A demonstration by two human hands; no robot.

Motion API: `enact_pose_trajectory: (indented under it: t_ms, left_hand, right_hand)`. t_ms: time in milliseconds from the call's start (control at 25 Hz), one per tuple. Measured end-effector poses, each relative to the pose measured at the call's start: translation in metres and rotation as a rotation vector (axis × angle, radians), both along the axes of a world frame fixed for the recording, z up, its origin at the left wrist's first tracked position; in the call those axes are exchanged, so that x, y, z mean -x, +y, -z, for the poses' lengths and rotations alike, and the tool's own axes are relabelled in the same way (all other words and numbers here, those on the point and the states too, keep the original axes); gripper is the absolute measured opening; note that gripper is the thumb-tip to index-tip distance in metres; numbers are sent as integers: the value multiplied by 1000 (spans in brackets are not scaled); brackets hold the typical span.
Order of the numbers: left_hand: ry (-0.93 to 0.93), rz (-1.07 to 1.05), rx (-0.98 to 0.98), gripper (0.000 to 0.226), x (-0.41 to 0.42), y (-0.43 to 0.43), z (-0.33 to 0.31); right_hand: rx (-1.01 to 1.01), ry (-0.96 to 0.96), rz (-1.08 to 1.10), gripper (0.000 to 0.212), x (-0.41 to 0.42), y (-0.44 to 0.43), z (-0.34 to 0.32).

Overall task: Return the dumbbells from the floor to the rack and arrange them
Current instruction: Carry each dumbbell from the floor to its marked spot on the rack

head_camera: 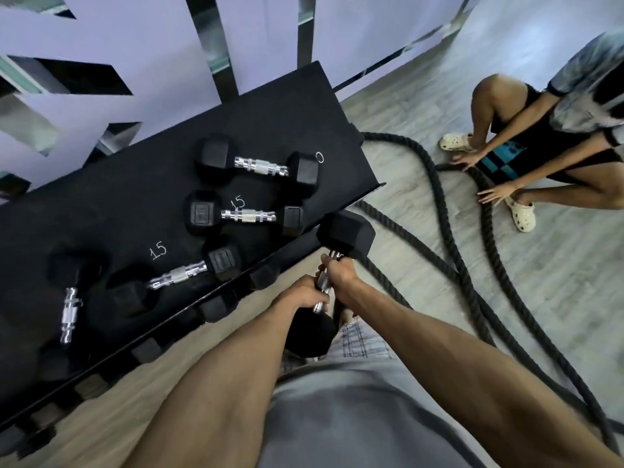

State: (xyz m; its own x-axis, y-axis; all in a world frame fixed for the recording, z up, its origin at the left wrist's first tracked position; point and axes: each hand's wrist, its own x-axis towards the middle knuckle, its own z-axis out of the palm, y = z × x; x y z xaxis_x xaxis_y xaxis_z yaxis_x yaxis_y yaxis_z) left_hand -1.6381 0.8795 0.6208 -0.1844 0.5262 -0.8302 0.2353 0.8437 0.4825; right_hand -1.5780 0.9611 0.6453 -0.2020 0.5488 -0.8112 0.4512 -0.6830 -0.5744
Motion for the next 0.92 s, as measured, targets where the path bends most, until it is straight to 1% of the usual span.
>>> enact_pose_trajectory:
  t_ms: [80, 160, 240, 360, 440, 560, 680, 760, 840, 920]
  left_hand:
    - [-5, -16, -29, 35, 17, 21, 0]
    - [3, -40, -16, 36, 34, 46, 4]
    - [-19, -60, -14, 43, 49, 70, 6]
    - [-92, -137, -54, 50, 63, 103, 5]
    - [-112, -186, -64, 43, 69, 128, 2]
    - [-133, -267, -61, 35, 77, 162, -1]
    - [-237, -411, -67, 19, 83, 194, -6]
    - [-255, -497, -91, 15, 86, 212, -9]
    - [-247, -629, -104, 18, 89, 232, -10]
    - [-230, -749, -123, 33, 95, 250, -6]
  right_hand:
    - [-34, -18, -32, 20, 19, 21, 3]
    - [-76, -45, -67, 19, 35, 44, 4]
    - [-112, -81, -116, 18, 50, 71, 7]
    - [-82, -71, -177, 21, 66, 108, 10]
    - [-55, -62, -204, 27, 78, 138, 10]
    - [-22, -61, -240, 27, 94, 176, 10]
    - [-12, -80, -314, 27, 109, 212, 8]
    - [-36, -91, -374, 28, 120, 233, 6]
    - [-48, -100, -429, 28, 134, 254, 5]
    - [-53, -110, -497, 27, 150, 273, 4]
